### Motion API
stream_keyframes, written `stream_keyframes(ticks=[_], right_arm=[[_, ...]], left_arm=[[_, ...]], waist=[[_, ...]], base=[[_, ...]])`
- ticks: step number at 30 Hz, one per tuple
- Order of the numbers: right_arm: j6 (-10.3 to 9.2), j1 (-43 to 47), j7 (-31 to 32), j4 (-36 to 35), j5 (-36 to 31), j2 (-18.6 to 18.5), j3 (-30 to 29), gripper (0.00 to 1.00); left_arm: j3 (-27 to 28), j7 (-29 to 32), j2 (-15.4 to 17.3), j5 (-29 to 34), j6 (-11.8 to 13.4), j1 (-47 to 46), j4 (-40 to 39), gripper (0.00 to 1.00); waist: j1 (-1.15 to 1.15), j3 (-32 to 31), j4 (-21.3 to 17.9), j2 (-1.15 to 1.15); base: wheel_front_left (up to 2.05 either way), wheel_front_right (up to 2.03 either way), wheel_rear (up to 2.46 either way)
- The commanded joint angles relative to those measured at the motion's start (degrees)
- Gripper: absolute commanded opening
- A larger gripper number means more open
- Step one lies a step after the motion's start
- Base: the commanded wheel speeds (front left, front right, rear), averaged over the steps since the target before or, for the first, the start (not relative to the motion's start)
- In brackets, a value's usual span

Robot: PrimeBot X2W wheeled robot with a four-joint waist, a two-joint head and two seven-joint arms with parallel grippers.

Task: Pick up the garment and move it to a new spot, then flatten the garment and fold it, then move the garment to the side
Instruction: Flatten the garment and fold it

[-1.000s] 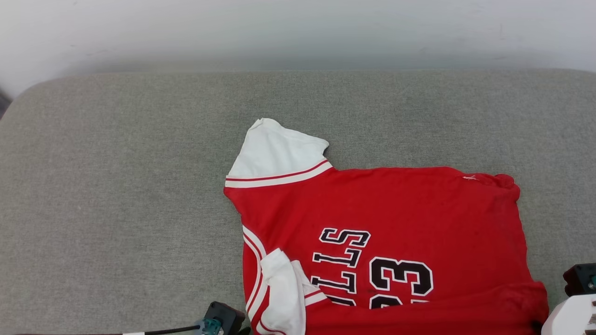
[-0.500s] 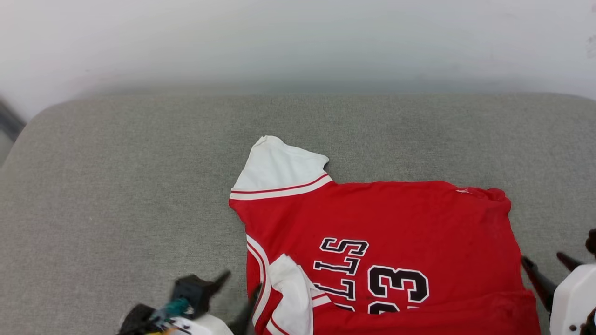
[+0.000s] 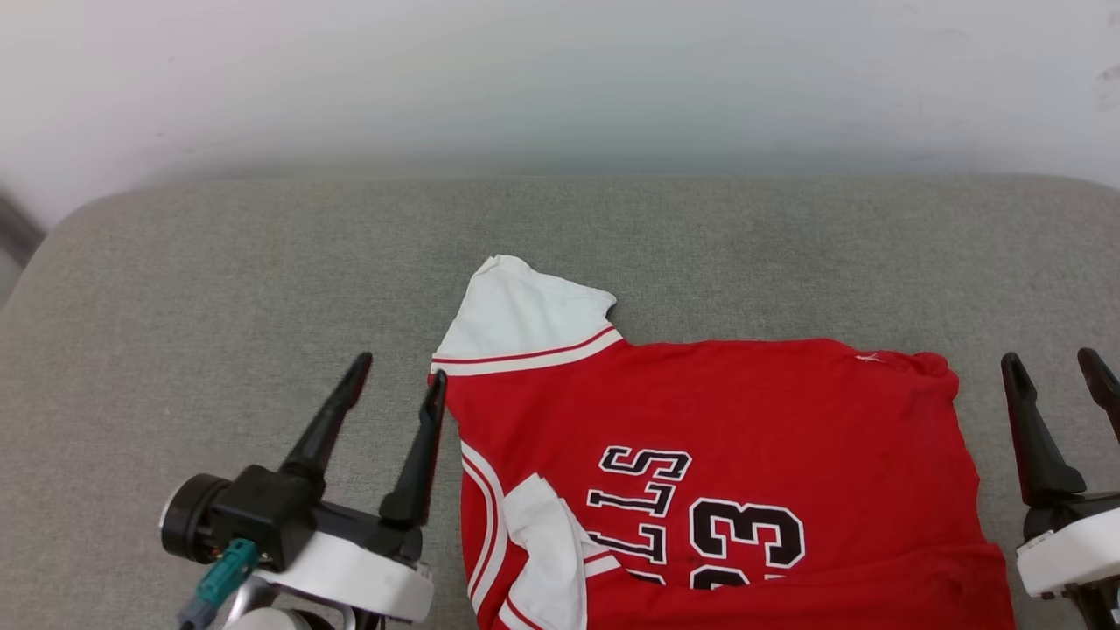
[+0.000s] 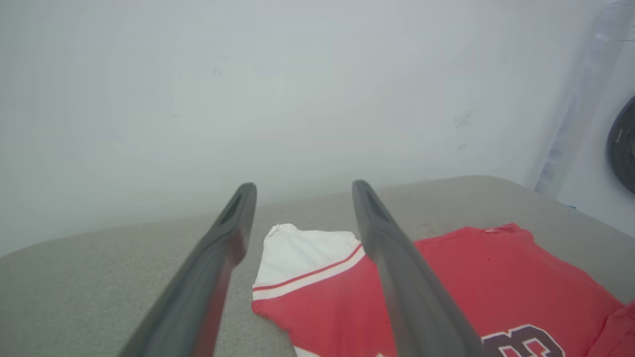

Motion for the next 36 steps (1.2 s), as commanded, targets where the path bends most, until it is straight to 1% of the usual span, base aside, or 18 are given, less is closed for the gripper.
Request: stream_keyframes(ticks=[1, 4, 5, 7, 9, 11, 14, 15, 17, 19, 21, 23, 25, 28, 32, 36], right_arm=[[-0.04, -0.3, -2.1, -0.2, -0.1, 1.3, -0.1, 1.0], [-0.04, -0.8, -6.0, -0.5, -0.8, 3.0, 0.0, 1.0], [-0.04, -1.5, -8.3, -0.4, -1.5, 3.9, 1.0, 1.0], [-0.04, -2.1, -9.3, -0.1, -1.9, 4.3, 1.5, 1.0], [-0.04, -3.1, -10.1, 0.1, -2.0, 4.4, 1.6, 1.0], [-0.04, -4.3, -10.8, 0.3, -1.9, 4.6, 1.9, 1.0], [-0.04, -5.4, -11.2, 0.1, -2.5, 5.7, 2.6, 1.0], [-0.04, -5.4, -11.2, 0.1, -2.5, 5.7, 2.6, 1.0], [-0.04, -6.1, -11.5, 0.4, -2.7, 6.4, 3.4, 1.0], [-0.04, -6.5, -12.1, 0.8, -3.0, 6.9, 4.5, 1.0], [-0.04, -7.0, -12.7, 1.3, -3.2, 7.6, 5.7, 1.0], [-0.04, -7.7, -13.4, 1.9, -3.1, 7.9, 6.4, 1.0], [-0.04, -8.2, -14.0, 2.7, -2.7, 8.2, 6.8, 1.0], [-0.04, -9.4, -15.0, 3.5, -2.5, 8.3, 7.8, 1.0], [-0.04, -10.3, -16.0, 4.6, -2.4, 8.5, 8.8, 1.0], [-0.04, -11.1, -16.5, 6.2, -1.8, 8.5, 10.3, 1.0]], left_arm=[[2.1, -0.1, -1.4, 1.2, -1.4, 0.6, -0.1, 1.0], [5.7, -0.1, -3.1, 3.8, -4.3, 1.8, 0.8, 1.0], [7.8, -0.1, -3.4, 5.3, -7.2, 0.3, 2.4, 1.0], [8.3, -0.1, -2.0, 6.0, -9.1, -1.9, 4.1, 1.0], [8.2, 1.5, -0.4, 6.3, -11.2, -5.4, 5.9, 1.0], [8.4, 5.6, 1.0, 4.6, -13.7, -9.2, 7.3, 1.0], [8.5, 13.1, 4.5, 3.4, -17.7, -17.0, 8.4, 1.0], [8.5, 13.1, 4.5, 3.4, -17.7, -17.0, 8.4, 1.0], [8.0, 18.8, 6.4, 2.6, -20.4, -22.1, 9.5, 1.0], [6.8, 25.5, 8.5, 2.2, -22.5, -27.6, 10.3, 1.0], [5.7, 31.7, 10.0, 1.1, -23.8, -33.1, 11.7, 1.0], [3.8, 36.6, 11.7, 0.9, -24.7, -38.3, 12.6, 1.0], [1.4, 41.6, 12.7, -0.1, -25.0, -42.6, 14.3, 1.0], [-2.9, 50.8, 14.4, -3.8, -25.2, -48.8, 16.7, 1.0], [-6.1, 64.0, 16.0, -10.6, -25.2, -53.5, 20.5, 1.0], [-7.4, 72.1, 16.7, -13.9, -25.2, -55.8, 22.8, 1.0]], waist=[[0.0, 0.6, -0.3, 0.0], [0.0, 2.3, -0.8, 0.0], [0.0, 4.9, -1.9, 0.0], [0.0, 6.8, -2.8, 0.0], [0.0, 8.8, -3.6, 0.0], [0.0, 10.9, -4.7, 0.0], [0.0, 13.8, -6.5, 0.0], [0.0, 13.8, -6.5, 0.0], [0.0, 15.6, -7.6, 0.0], [0.0, 17.3, -8.8, 0.0], [0.0, 18.7, -10.1, 0.0], [0.0, 20.0, -11.5, 0.0], [0.0, 21.3, -12.7, 0.0], [0.0, 23.2, -14.3, 0.0], [0.0, 24.9, -15.9, 0.0], [0.0, 26.5, -16.9, 0.0]], base=[[0.0, 0.0, 0.0], [0.0, 0.0, 0.0], [0.0, 0.0, 0.0], [0.0, 0.0, 0.0], [0.0, 0.0, 0.0], [0.0, 0.0, 0.0], [0.0, 0.0, 0.0], [0.0, 0.0, 0.0], [0.0, 0.0, 0.0], [0.0, 0.0, 0.0], [0.0, 0.0, 0.0], [0.0, 0.0, 0.0], [0.0, 0.0, 0.0], [0.0, 0.0, 0.0], [0.0, 0.0, 0.0], [0.0, 0.0, 0.0]])
